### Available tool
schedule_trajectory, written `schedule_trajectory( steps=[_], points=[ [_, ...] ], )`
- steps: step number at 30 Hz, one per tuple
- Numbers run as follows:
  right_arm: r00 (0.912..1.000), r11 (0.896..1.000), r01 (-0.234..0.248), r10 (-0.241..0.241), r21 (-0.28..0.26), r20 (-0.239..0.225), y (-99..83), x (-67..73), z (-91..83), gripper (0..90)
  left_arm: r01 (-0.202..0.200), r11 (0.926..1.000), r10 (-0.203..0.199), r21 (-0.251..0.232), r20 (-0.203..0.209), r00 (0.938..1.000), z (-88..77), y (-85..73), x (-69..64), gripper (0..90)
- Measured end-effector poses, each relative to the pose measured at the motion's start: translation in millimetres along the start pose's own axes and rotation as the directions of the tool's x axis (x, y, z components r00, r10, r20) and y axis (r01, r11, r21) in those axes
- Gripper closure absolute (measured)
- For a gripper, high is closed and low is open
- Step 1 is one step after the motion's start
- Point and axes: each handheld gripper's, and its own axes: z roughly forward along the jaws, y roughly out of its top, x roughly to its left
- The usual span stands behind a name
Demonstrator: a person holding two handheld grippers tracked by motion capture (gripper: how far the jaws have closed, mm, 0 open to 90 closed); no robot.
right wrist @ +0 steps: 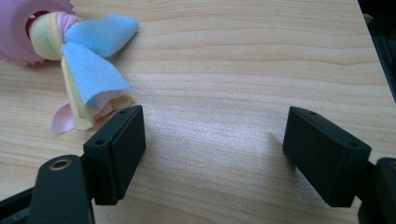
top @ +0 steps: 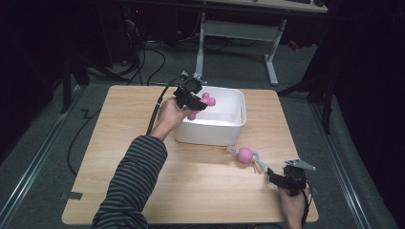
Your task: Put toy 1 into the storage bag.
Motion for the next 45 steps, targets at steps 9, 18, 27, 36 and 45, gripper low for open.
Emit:
schedule_trajectory(
  steps=[9, 18, 27, 36, 45],
  points=[
    [1.0, 1.0, 0.0, 0.0, 0.0, 0.0, 0.0, 0.0, 0.0, 21.2, 0.001, 0.9999, -0.001, 0.014, 0.0, 1.0, 6.3, -0.7, 0.3, 59.1],
    [1.0, 1.0, 0.0, 0.0, 0.0, 0.0, 0.0, 0.0, 0.0, 21.2, -0.001, 0.9995, 0.001, 0.031, 0.002, 1.0, 13.1, -1.3, -1.6, 58.9],
    [1.0, 1.0, 0.006, -0.006, -0.001, -0.001, 0.1, -0.2, 0.1, 21.1, -0.002, 0.9985, 0.002, 0.055, 0.006, 1.0, 19.0, -3.7, -2.6, 58.7],
    [1.0, 1.0, 0.001, -0.001, 0.0, -0.001, 0.0, 0.2, 0.0, 21.2, -0.008, 0.9964, 0.008, 0.084, 0.007, 0.9999, 23.8, -4.1, -4.9, 58.4],
    [1.0, 1.0, 0.005, -0.005, -0.001, -0.002, 0.0, 0.0, 0.1, 21.1, 0.007, 0.9928, -0.008, 0.12, 0.012, 0.9999, 28.4, -4.3, -6.9, 49.4]
  ],
)
